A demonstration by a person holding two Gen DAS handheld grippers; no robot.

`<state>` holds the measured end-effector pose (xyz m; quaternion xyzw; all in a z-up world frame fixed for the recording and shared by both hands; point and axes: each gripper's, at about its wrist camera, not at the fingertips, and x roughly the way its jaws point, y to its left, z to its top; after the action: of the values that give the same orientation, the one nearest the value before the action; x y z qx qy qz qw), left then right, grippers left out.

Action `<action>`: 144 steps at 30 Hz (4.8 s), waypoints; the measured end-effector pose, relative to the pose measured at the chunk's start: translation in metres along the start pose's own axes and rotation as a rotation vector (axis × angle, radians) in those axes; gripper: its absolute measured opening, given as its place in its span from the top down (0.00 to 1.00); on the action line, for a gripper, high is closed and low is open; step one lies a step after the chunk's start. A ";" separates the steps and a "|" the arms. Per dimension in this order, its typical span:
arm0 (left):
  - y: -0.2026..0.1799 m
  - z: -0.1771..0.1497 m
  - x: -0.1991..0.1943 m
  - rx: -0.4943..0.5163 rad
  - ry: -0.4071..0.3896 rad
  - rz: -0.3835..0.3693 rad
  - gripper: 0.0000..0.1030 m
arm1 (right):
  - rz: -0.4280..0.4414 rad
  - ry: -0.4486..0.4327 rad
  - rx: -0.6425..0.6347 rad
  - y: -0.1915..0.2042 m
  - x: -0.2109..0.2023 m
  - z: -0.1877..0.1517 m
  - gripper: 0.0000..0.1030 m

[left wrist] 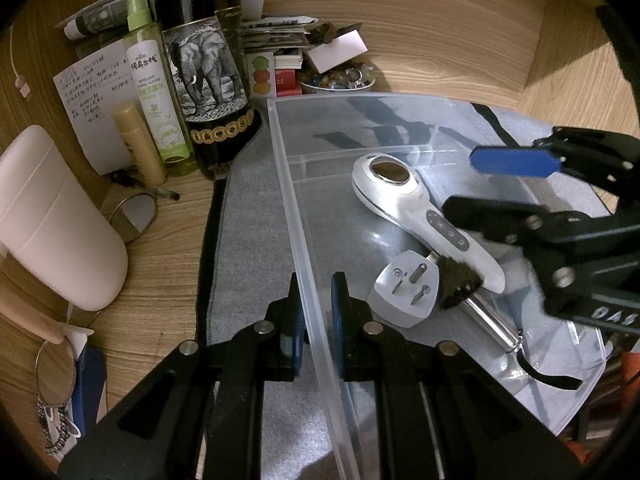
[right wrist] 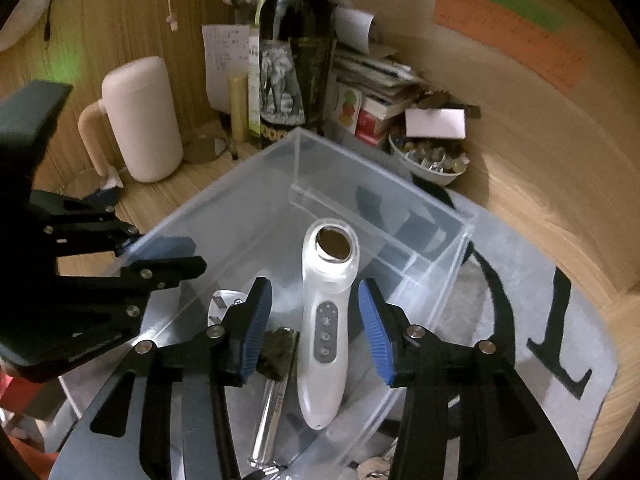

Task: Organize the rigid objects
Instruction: 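Lower the black microphone into the clear box and open the right tool, then move the right tool to the black clip on the rug and grasp it, then carry the black clip into the box onto the device and release, then move the right tool to the small black USB drive and grasp it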

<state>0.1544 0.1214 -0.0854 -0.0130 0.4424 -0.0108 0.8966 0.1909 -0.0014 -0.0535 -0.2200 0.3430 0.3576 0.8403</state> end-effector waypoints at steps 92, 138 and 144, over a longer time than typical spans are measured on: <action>0.000 -0.001 0.000 0.000 -0.002 0.001 0.89 | 0.068 0.035 -0.019 0.016 0.011 -0.008 0.54; 0.001 -0.003 0.000 0.004 -0.002 0.008 0.89 | -0.093 0.175 0.269 -0.110 0.037 -0.071 0.48; 0.000 -0.002 0.000 0.004 -0.001 0.008 0.89 | -0.098 0.156 0.248 -0.103 0.031 -0.075 0.62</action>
<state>0.1525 0.1217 -0.0868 -0.0094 0.4419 -0.0083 0.8970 0.2530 -0.1004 -0.1135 -0.1581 0.4374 0.2527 0.8484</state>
